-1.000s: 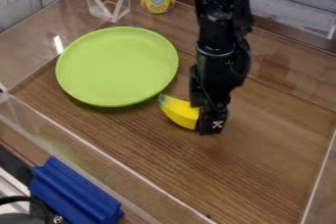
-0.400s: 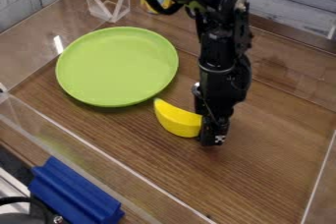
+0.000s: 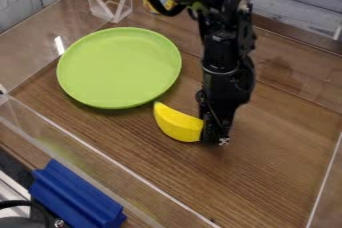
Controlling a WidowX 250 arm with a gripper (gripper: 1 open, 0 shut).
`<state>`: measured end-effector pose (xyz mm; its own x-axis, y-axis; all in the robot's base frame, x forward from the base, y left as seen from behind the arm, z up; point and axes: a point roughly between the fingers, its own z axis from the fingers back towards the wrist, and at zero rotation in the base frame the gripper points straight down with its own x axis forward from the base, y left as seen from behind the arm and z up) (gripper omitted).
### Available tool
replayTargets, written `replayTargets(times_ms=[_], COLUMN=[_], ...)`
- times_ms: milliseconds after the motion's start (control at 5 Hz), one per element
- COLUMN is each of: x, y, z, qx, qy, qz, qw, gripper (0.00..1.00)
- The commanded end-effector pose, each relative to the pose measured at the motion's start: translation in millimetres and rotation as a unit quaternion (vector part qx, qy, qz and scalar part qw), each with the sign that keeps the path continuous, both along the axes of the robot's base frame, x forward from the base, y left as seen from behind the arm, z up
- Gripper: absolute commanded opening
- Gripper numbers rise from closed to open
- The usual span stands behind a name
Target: Put the banana in the green plate
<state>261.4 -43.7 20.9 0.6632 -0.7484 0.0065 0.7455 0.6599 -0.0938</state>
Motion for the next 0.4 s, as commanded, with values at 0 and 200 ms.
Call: replayTargets(times_ms=[0,200], x=[10.4,11.1], y=[1.4,2.3], z=[17.7,22.1], qx=[-0.007,-0.009], qy=[-0.025,-0.023], qz=[0.009,0.015], qw=[0.9996,0.9996], gripper=[0.00,0.00])
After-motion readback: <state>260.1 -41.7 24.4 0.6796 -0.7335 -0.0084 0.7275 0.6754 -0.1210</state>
